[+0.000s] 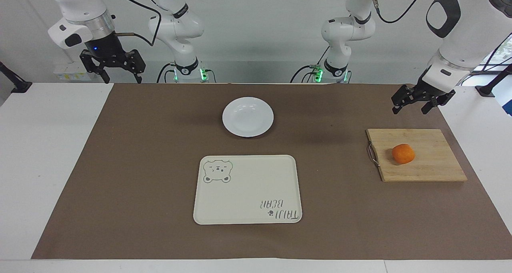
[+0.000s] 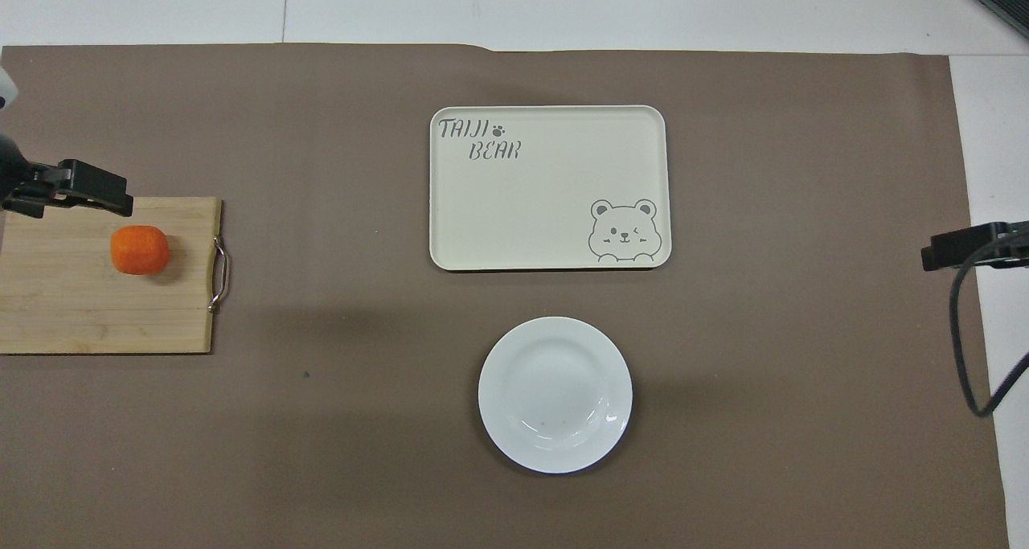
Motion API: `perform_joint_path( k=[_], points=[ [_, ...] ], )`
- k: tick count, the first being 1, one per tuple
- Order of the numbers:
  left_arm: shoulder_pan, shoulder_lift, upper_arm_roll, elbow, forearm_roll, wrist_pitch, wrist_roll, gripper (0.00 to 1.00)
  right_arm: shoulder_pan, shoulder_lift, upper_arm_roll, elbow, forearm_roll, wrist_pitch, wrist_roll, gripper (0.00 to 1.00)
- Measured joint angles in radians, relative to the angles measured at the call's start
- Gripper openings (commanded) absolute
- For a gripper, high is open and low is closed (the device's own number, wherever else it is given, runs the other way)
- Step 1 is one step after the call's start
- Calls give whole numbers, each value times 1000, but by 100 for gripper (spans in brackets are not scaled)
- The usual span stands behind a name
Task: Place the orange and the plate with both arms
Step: 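Lower the left gripper onto the orange on the wooden board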
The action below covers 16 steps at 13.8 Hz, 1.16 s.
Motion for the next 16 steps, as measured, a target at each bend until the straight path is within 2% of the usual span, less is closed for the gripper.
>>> perform_joint_path(
  k=[11,16],
  points=[
    [112,7,3,-211,0,256,155,100,0,0,0,0,0,-2,0,100],
    [143,46,3,-270,0,350,168,100,0,0,0,0,0,-2,0,100]
  ],
)
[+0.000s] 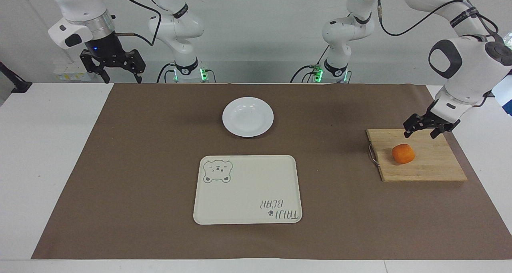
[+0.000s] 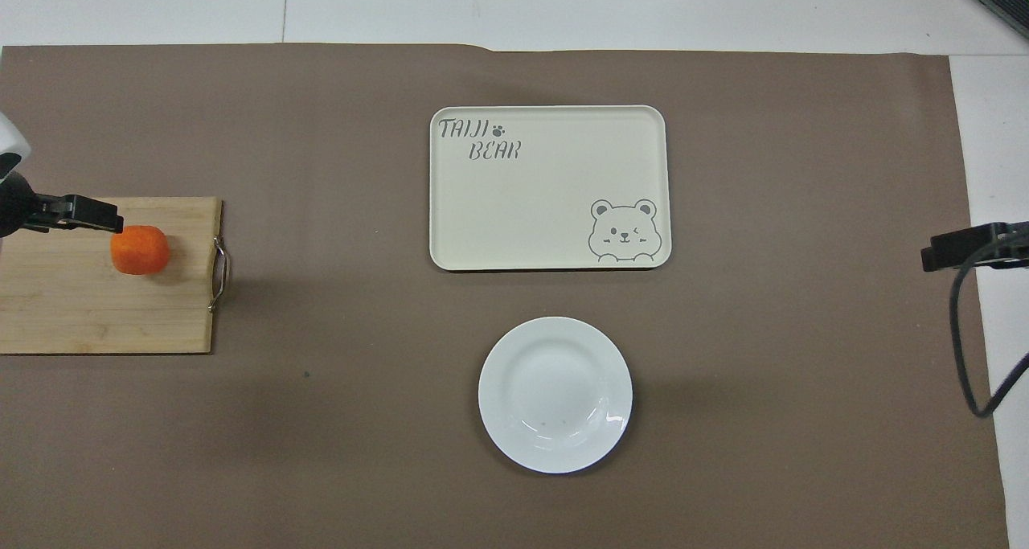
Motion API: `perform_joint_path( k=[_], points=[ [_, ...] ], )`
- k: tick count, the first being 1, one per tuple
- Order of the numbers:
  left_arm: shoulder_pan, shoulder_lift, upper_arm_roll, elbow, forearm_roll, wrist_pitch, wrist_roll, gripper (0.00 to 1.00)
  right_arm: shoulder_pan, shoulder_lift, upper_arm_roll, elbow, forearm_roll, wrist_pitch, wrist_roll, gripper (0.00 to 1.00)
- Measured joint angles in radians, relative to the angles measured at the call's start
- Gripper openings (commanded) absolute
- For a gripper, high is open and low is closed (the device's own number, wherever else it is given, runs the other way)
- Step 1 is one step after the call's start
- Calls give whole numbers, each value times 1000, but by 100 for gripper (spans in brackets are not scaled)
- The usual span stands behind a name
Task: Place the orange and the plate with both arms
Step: 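Close the left gripper around the orange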
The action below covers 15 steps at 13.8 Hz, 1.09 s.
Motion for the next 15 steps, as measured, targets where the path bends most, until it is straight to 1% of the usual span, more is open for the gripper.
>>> perform_joint_path(
  k=[3,10,15],
  points=[
    [15,42,0,-29,0,70,8,100,0,0,0,0,0,0,0,100],
    [24,96,-1,-120,0,214,7,100,0,0,0,0,0,0,0,100],
    [23,106,-11,-162,0,261,-13,100,0,0,0,0,0,0,0,100]
  ],
)
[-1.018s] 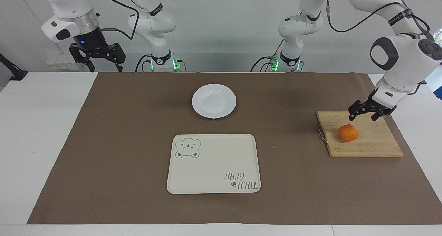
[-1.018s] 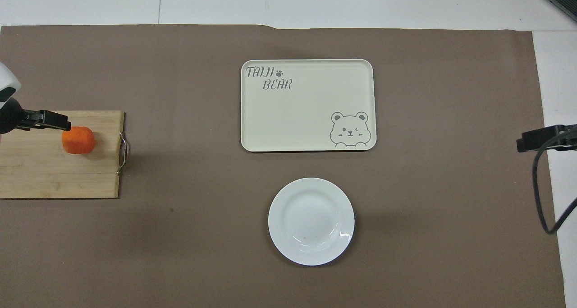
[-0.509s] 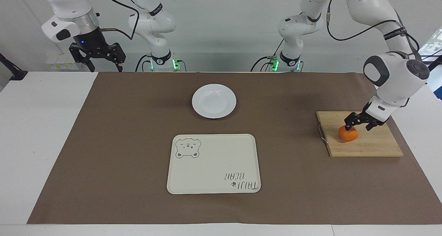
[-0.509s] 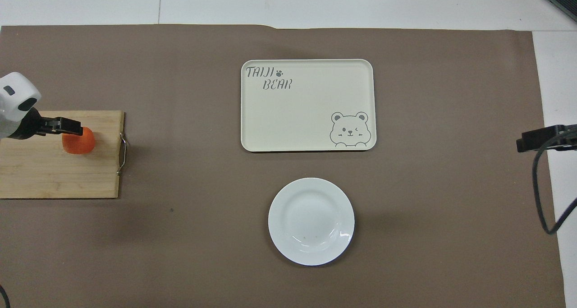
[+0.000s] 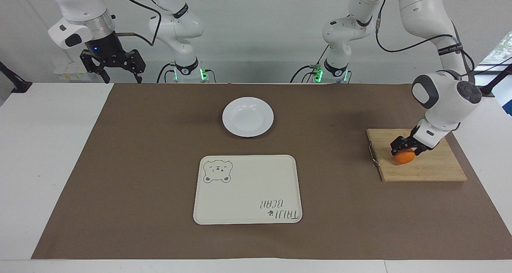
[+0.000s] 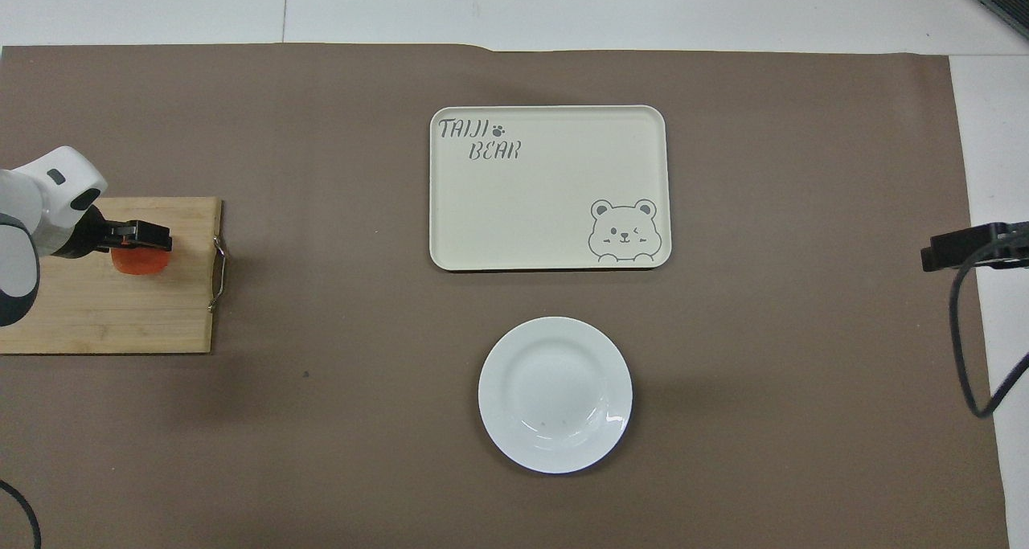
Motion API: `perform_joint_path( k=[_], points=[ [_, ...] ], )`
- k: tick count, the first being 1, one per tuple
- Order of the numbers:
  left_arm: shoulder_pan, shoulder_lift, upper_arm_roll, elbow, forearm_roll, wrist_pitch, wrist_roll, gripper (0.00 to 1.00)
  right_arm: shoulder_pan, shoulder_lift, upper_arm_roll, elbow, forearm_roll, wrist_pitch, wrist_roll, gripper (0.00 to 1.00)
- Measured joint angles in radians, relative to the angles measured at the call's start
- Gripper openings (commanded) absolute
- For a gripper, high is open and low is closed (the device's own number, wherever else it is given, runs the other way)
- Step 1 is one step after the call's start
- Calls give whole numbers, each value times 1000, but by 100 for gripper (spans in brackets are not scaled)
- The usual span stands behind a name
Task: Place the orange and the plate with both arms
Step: 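Close the left gripper around the orange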
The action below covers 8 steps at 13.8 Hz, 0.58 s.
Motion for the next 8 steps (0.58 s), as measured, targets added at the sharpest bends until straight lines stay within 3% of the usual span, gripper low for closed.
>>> perform_joint_path(
  k=[4,5,6,7,8],
  points=[
    [2,15,4,-44,0,69,-1,100,0,0,0,0,0,0,0,100],
    [3,23,5,-47,0,76,-1,92,0,0,0,0,0,0,0,100],
    [4,27,7,-47,0,87,-1,32,0,0,0,0,0,0,0,100],
    [5,27,6,-46,0,87,1,0,0,0,0,0,0,0,0,100],
    [5,27,5,-46,0,87,2,0,0,0,0,0,0,0,0,100]
  ],
)
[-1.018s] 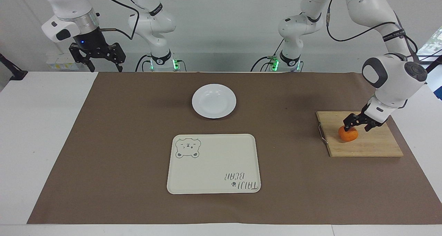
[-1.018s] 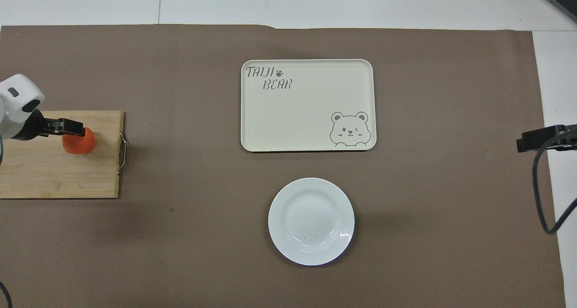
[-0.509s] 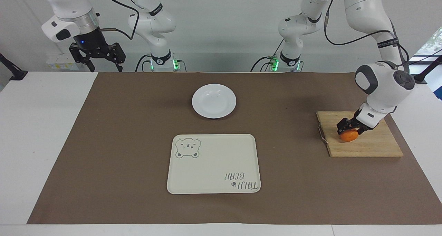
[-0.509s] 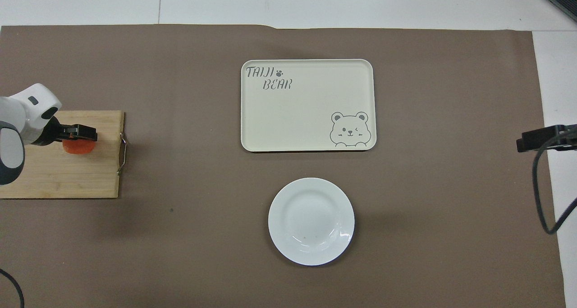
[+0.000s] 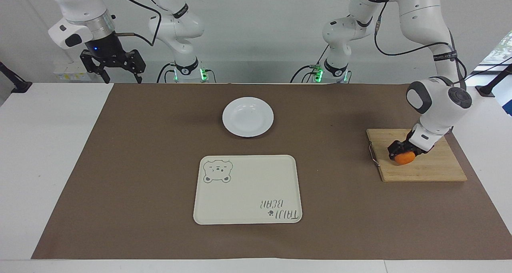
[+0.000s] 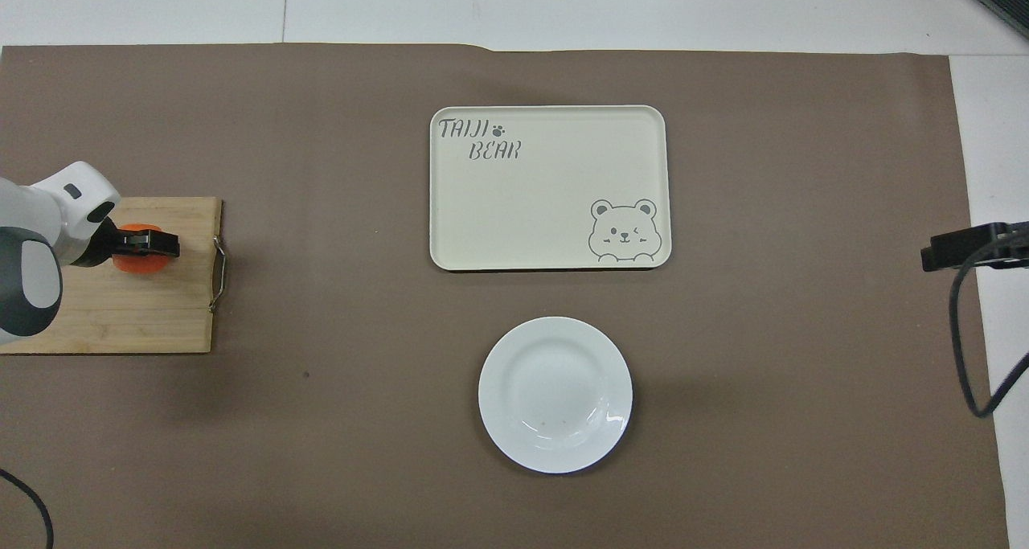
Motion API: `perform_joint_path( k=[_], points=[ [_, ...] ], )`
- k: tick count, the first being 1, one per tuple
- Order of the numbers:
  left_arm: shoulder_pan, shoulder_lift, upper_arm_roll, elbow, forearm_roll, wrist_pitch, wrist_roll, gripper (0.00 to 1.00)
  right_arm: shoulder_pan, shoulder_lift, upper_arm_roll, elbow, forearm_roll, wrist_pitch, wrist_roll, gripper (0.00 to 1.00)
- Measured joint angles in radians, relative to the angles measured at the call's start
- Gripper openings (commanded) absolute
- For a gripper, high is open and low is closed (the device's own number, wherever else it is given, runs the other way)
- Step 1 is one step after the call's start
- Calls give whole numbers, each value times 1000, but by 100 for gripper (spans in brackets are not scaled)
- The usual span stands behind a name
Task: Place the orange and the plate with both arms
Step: 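Close the left gripper around the orange, then lift the orange with the left gripper and carry it over the plate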
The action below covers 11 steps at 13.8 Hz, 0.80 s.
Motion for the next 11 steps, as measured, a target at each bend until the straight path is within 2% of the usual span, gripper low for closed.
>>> perform_joint_path(
  k=[5,11],
  points=[
    [0,0,-1,8,0,-22,1,0,0,0,0,0,0,0,0,100],
    [-3,-14,-17,171,0,-252,1,0,0,0,0,-2,0,0,0,100]
  ],
)
